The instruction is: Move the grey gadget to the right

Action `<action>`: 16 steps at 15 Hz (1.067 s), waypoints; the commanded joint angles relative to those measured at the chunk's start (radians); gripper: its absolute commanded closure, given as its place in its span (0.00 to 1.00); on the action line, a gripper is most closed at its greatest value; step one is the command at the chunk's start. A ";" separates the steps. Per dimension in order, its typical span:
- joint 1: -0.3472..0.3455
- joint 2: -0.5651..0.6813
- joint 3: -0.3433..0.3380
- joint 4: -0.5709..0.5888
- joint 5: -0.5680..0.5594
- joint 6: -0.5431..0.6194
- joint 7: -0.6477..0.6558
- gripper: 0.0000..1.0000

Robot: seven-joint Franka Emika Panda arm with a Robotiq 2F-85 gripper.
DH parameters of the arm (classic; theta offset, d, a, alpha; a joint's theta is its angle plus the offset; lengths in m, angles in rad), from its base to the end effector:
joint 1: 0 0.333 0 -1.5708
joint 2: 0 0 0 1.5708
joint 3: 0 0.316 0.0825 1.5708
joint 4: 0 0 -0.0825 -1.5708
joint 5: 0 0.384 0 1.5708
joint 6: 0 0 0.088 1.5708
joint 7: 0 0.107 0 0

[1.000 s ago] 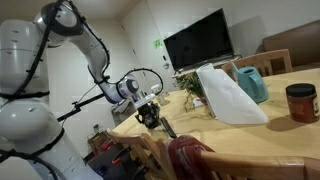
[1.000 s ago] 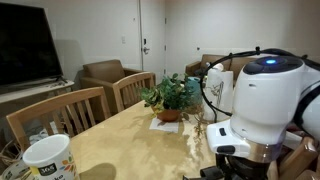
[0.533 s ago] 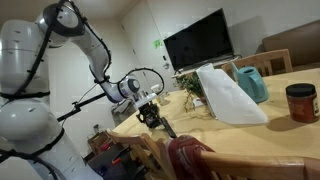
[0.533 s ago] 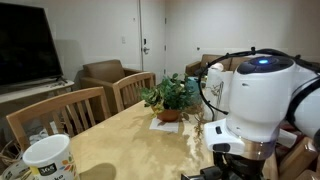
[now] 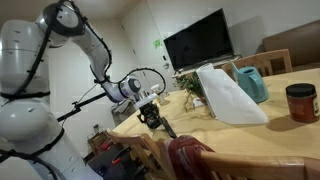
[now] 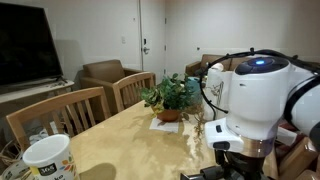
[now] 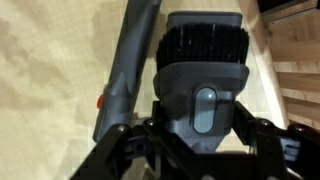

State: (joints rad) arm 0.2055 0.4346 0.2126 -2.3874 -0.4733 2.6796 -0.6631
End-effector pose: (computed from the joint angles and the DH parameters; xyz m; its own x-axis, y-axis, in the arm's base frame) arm 0.4274 0.2149 0.1329 0.0634 0.9878 -0.1424 0.9974 -0.0677 -0.0259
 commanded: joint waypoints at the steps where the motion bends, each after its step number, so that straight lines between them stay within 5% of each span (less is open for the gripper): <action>1: -0.005 -0.010 0.001 0.015 0.011 -0.042 0.007 0.57; 15: -0.020 0.002 0.026 0.036 0.020 -0.034 -0.058 0.57; 16: -0.006 0.000 0.014 0.015 0.003 -0.007 -0.025 0.32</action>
State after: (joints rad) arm 0.2012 0.4358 0.2247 -2.3732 -0.4718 2.6751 -0.6866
